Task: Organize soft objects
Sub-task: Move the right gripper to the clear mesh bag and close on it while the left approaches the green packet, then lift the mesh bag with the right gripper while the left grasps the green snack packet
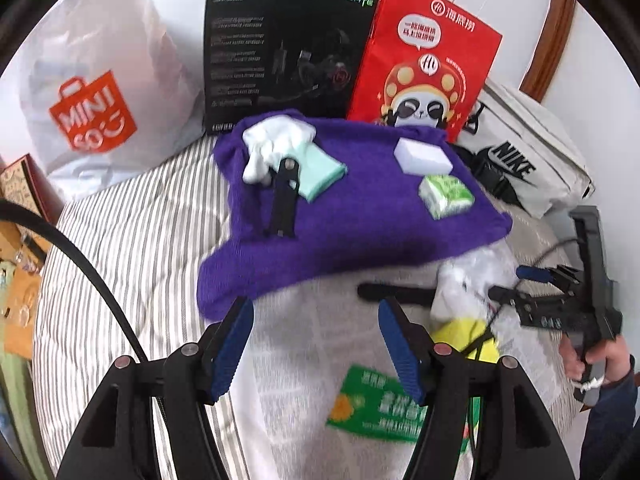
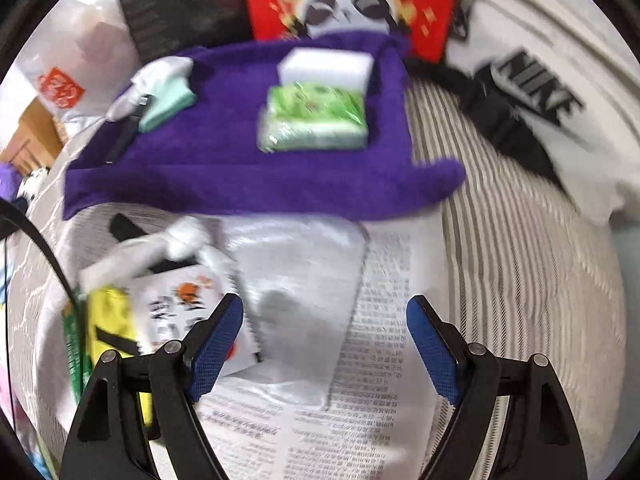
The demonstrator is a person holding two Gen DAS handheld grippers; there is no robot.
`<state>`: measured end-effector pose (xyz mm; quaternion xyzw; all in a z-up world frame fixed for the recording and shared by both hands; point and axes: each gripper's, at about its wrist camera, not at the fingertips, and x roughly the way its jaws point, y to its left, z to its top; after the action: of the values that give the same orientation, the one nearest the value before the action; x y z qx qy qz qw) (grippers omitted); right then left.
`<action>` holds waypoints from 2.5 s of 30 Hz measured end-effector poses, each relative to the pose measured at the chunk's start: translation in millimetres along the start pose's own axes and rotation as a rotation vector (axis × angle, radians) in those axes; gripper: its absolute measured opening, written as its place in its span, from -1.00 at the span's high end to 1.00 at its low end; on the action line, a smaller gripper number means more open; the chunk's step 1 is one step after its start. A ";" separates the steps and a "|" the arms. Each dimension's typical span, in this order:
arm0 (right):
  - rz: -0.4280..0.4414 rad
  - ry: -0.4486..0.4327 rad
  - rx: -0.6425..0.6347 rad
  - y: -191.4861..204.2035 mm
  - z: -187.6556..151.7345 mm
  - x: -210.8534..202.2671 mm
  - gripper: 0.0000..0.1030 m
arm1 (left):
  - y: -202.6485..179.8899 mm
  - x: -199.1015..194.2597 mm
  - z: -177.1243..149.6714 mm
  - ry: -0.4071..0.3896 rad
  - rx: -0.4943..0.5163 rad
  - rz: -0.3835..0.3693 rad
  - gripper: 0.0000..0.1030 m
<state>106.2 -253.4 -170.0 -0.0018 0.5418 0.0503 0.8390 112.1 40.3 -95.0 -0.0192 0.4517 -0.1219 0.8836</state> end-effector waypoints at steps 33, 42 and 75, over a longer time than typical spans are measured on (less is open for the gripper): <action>0.037 -0.103 -0.053 5.4 -27.2 -20.6 0.95 | 11.7 -2.4 -61.0 0.078 -0.067 -0.006 -0.22; 0.027 -0.050 0.010 -22.2 -37.1 -17.4 0.39 | 11.1 5.6 -70.4 0.105 -0.077 -0.012 -0.22; 0.020 -0.195 0.028 -26.3 -40.5 -81.5 0.96 | -44.1 16.6 -94.3 0.184 -0.030 -0.023 -0.53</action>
<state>38.5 -288.6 -114.0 0.0200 0.4582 0.0510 0.8872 37.0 0.8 -157.6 -0.0261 0.5323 -0.1265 0.8367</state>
